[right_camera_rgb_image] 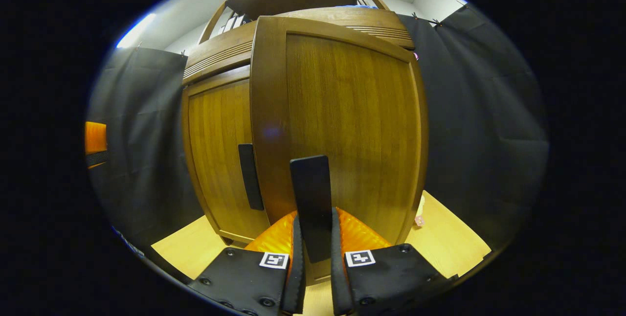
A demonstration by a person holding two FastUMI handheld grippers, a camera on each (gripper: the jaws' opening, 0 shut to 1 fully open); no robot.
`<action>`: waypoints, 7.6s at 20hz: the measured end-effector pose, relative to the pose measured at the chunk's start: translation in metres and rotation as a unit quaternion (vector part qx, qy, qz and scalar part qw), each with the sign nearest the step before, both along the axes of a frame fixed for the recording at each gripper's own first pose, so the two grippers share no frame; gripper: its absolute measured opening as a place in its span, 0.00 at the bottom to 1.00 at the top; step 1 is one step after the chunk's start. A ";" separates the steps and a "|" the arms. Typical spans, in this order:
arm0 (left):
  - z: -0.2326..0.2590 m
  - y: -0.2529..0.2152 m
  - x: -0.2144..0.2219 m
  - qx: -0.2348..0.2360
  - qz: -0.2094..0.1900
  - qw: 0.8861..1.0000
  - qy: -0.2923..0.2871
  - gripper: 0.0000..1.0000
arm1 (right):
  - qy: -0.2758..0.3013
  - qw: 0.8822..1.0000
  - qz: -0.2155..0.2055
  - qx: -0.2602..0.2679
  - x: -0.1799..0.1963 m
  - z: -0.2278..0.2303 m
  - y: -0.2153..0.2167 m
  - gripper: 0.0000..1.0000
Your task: Open the right door of the double-door shoe cabinet with the right hand, and open the left door with the left hand.
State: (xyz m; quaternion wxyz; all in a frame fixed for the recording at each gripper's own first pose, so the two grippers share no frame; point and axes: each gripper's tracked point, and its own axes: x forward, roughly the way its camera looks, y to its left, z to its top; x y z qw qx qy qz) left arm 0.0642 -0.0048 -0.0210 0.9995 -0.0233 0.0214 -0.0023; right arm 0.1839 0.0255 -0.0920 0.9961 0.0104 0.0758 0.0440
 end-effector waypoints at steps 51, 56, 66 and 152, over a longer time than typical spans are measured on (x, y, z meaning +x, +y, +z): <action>-0.040 -0.043 0.101 0.002 -0.072 0.997 0.010 0.92 | -0.019 0.961 -0.272 -0.045 -0.181 0.050 -0.218 0.79; -0.059 -0.049 0.127 0.017 -0.066 0.998 0.011 0.92 | -0.029 0.961 -0.263 -0.078 -0.187 0.064 -0.211 0.94; -0.093 -0.049 0.190 0.047 -0.053 0.997 0.016 0.96 | -0.020 0.958 -0.283 -0.045 -0.196 0.064 -0.216 1.00; -0.080 0.185 0.005 0.032 -0.042 0.998 0.038 0.00 | -0.050 0.989 -0.136 -0.034 -0.200 0.046 0.036 0.98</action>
